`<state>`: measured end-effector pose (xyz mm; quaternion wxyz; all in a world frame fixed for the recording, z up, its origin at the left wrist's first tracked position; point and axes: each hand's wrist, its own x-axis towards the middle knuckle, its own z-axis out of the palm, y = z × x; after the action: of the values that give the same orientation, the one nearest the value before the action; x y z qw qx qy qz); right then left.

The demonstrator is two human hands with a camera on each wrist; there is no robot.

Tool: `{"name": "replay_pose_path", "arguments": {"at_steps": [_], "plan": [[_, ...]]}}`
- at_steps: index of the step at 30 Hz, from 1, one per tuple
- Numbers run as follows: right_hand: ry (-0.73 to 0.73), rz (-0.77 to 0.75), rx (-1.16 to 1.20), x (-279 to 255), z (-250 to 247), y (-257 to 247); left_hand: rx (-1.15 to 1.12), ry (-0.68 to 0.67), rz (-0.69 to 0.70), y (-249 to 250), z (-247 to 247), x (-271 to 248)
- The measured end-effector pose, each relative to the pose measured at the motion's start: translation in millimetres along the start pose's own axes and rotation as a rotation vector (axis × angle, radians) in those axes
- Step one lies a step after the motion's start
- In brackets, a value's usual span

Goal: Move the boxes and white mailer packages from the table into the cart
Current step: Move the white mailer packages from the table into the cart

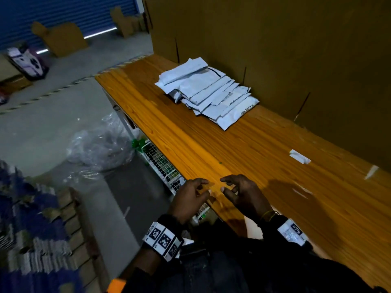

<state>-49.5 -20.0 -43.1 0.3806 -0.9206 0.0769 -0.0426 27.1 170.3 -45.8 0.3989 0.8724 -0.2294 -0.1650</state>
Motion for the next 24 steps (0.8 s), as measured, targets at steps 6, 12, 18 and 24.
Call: {"name": "replay_pose_path", "arguments": {"at_steps": [6,12,18,24], "plan": [[0.054,0.041,0.003,87,15,-9,0.035,-0.040,0.022,-23,-44,80],[0.130,-0.035,0.020,180,32,-46,0.075,0.003,0.092,-47,-101,159],[0.185,-0.017,0.006,243,30,-74,0.053,0.083,0.114,-65,-145,203],[0.251,-0.064,0.054,274,26,-89,0.012,0.194,0.072,-70,-163,218]]}}
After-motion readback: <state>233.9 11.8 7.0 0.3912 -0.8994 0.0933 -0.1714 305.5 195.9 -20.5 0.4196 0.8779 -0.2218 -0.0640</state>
